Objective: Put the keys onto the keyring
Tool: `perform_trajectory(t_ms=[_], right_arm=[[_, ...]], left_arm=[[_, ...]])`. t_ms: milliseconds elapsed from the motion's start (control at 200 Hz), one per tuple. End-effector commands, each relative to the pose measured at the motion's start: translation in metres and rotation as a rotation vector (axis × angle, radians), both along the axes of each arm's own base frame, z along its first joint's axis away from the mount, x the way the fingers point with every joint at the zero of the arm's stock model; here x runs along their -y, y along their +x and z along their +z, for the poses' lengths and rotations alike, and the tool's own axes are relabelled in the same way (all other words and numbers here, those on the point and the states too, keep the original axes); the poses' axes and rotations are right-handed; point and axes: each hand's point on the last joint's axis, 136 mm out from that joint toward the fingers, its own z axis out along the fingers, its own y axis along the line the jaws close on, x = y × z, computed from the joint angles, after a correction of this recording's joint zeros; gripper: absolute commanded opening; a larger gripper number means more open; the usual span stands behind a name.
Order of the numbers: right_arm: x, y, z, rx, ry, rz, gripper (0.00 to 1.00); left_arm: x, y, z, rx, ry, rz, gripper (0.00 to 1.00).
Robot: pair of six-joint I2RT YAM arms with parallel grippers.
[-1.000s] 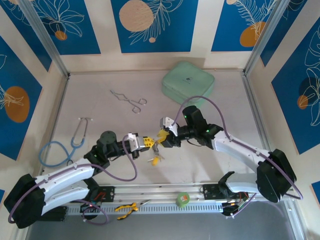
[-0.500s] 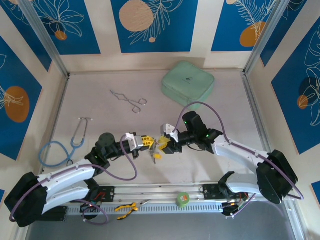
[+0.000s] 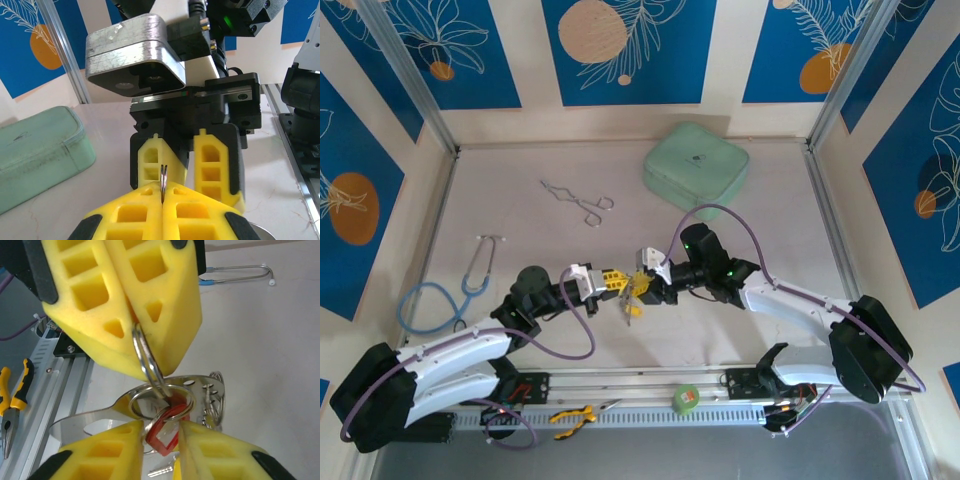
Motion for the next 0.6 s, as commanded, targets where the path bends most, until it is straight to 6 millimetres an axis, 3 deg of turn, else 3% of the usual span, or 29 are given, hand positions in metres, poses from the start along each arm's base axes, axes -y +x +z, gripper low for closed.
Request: perform_trajectory(t_ms=[0,290,595], right_arm=[[0.0,-0.001,-0.001,0.005,-0.002,-0.005,0.19],[0.009,0.008,0.003,0.06,-0.046,-0.07,0.0],[0.008,0.012,0.031,0.15,-0.023,-0.1,0.0]], left_arm=[[-0.001,-0.001,0.008,0.017,-0.034,0.004,0.0],[-0.002,0.004,0.0,0.015,0.029,0.03,0.0],[-0.001,0.004,-0.01,0.001,0.096,0.021,0.0]])
